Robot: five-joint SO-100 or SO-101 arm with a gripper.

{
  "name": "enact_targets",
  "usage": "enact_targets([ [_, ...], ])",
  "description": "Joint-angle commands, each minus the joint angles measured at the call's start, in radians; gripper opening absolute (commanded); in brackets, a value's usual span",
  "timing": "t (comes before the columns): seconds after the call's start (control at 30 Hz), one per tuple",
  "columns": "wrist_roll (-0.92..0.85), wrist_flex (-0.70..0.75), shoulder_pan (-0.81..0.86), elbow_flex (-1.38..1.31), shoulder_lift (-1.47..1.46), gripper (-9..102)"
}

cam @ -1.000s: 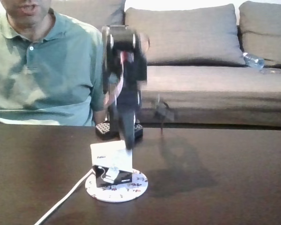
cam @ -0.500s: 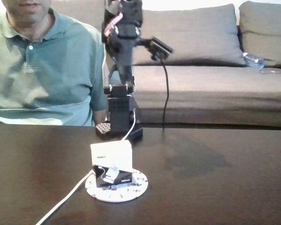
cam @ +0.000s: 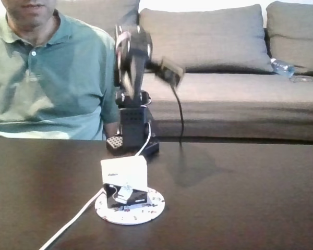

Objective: Grasp a servo box and put it on the zirlivani.

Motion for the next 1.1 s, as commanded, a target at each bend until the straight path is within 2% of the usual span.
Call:
enact_targets([
  [0.0, 0.005, -0.15, 0.023, 0.247, -0.032, 0],
  [0.13, 0.077, -0.201, 0.026, 0.48, -0.038, 0],
  [0.33, 0.091, -0.186, 0.091, 0.497, -0.038, 0],
  [1.07, 0.098, -0.186, 0.078, 0.499, -0.038, 1],
])
